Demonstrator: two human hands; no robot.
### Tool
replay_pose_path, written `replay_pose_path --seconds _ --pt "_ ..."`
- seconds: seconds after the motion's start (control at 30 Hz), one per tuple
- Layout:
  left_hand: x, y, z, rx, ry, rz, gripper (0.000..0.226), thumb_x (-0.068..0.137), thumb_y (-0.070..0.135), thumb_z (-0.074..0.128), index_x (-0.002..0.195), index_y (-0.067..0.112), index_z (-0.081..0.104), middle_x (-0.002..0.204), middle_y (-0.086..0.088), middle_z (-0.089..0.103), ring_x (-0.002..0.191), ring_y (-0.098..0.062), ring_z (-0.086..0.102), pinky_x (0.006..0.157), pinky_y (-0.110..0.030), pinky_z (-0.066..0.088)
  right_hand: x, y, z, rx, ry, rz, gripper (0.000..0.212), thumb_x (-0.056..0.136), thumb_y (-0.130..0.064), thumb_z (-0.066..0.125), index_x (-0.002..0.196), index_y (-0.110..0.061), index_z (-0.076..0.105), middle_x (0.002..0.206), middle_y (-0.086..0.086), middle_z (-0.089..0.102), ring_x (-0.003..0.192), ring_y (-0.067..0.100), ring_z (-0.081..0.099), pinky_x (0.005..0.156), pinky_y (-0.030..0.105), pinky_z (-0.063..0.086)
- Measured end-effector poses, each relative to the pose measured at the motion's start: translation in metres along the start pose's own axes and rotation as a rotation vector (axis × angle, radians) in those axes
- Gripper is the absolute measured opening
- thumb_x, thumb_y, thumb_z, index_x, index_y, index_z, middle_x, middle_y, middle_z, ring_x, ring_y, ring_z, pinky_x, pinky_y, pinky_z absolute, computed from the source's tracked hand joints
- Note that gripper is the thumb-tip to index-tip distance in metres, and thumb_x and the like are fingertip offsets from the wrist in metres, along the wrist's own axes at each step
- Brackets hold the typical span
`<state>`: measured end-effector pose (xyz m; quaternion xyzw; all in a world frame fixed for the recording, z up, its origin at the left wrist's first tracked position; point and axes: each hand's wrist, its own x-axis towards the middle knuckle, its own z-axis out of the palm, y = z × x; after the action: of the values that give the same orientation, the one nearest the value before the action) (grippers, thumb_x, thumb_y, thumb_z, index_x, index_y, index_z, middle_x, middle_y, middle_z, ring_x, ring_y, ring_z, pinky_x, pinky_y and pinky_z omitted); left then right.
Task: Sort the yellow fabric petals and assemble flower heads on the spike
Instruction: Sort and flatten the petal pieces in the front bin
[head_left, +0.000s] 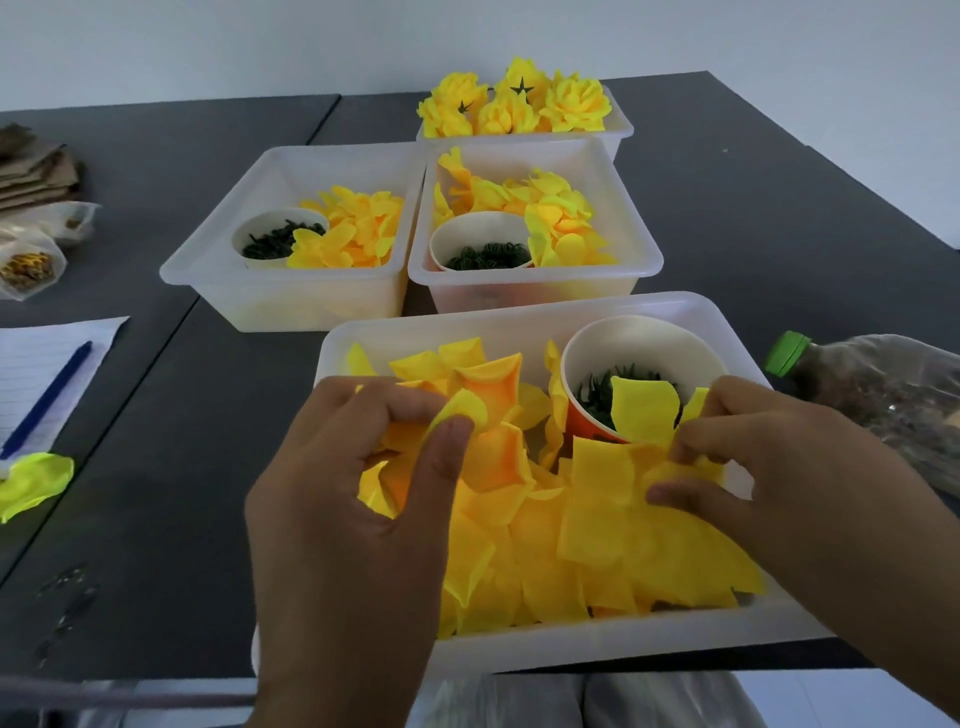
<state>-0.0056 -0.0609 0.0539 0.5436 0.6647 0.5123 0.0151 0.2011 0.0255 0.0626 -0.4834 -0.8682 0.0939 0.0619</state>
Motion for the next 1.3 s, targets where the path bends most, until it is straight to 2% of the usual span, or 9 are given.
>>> replay_pose_path --seconds 0.13,0.23,0.47,0.67,0.8,0.97,1.07,1.2,1.3 --pt "-0.005 0.009 0.01 0.051 0.005 0.069 0.012 0.083 0.039 0.061 0.084 0.028 0.065 0.093 0.014 0.06 0.085 -0.001 0.056 0.071 -0.004 0.041 -0.008 -0.024 0.004 0.302 0.3 -0.068 0.046 0.08 -0.075 0.035 0.084 -0.037 0.061 0.063 -0.023 0.048 0.06 0.0 0.052 0.047 0.011 0.036" --pt "-0.01 0.017 0.02 0.02 -0.083 0.13 0.02 0.08 0.041 0.061 0.089 0.025 0.071 0.099 0.012 0.062 0.091 0.002 0.055 0.077 0.0 0.038 -0.008 -0.051 0.013 0.709 0.181 -0.058 0.064 0.069 -0.09 0.024 0.071 -0.037 0.059 0.066 -0.022 0.061 0.065 0.0 0.06 0.055 0.011 0.044" --pt "-0.009 0.012 0.005 -0.512 -0.402 -0.037 0.039 0.077 0.031 0.069 0.116 0.036 0.068 0.12 0.009 0.06 0.116 -0.016 0.06 0.083 -0.026 0.057 -0.003 -0.064 0.025 0.981 0.299 -0.044 0.019 0.087 -0.046 0.049 0.078 -0.034 0.061 0.066 -0.017 0.062 0.066 0.004 0.061 0.054 0.006 0.041" --pt "-0.01 0.008 0.007 -0.505 -0.158 -0.217 0.01 0.077 0.026 0.069 0.085 0.031 0.072 0.086 0.008 0.073 0.081 -0.013 0.071 0.061 -0.019 0.054 -0.01 -0.071 0.031 0.986 0.263 0.009 0.027 0.083 -0.04 0.052 0.076 -0.019 0.067 0.071 -0.007 0.07 0.07 0.012 0.066 0.061 0.027 0.052" --pt "-0.005 0.001 0.008 -0.417 -0.008 -0.274 0.011 0.079 0.025 0.071 0.081 0.032 0.063 0.075 0.008 0.065 0.064 -0.01 0.062 0.05 -0.019 0.048 -0.016 -0.07 0.031 0.878 0.398 0.04 0.027 0.082 -0.039 0.051 0.067 -0.02 0.062 0.057 -0.012 0.059 0.058 0.006 0.056 0.048 0.011 0.039" --pt "0.01 -0.021 -0.014 -0.433 0.084 -0.345 0.037 0.072 0.035 0.068 0.107 0.036 0.057 0.073 -0.002 0.063 0.064 -0.009 0.062 0.057 -0.023 0.054 -0.029 -0.042 0.014 0.855 0.509 0.091 0.042 0.075 -0.052 0.046 0.078 -0.013 0.06 0.052 0.0 0.061 0.041 0.011 0.053 0.039 0.024 0.046" --pt "0.014 -0.028 -0.023 -0.508 0.032 -0.404 0.053 0.063 0.047 0.069 0.115 0.038 0.062 0.075 -0.007 0.067 0.071 -0.019 0.067 0.065 -0.029 0.061 -0.033 -0.027 -0.001 0.924 0.311 0.082 0.058 0.068 -0.08 0.047 0.086 -0.028 0.066 0.068 -0.002 0.071 0.055 0.016 0.066 0.051 0.032 0.054" --pt "0.013 -0.026 -0.021 -0.472 -0.06 -0.379 0.036 0.071 0.047 0.076 0.107 0.041 0.07 0.091 -0.017 0.068 0.087 -0.043 0.063 0.077 -0.05 0.06 -0.028 -0.016 -0.001 0.772 0.183 0.148 0.025 0.068 -0.066 0.063 0.077 -0.042 0.067 0.061 -0.008 0.063 0.046 0.006 0.055 0.046 0.018 0.046" --pt "0.012 -0.021 -0.019 -0.521 -0.085 -0.376 0.026 0.069 0.045 0.078 0.094 0.042 0.074 0.09 -0.003 0.074 0.086 -0.024 0.07 0.07 -0.031 0.061 -0.023 -0.018 0.0 0.586 0.14 0.189 0.034 0.057 -0.066 0.051 0.078 -0.044 0.065 0.07 -0.01 0.063 0.058 0.007 0.052 0.054 0.027 0.041"
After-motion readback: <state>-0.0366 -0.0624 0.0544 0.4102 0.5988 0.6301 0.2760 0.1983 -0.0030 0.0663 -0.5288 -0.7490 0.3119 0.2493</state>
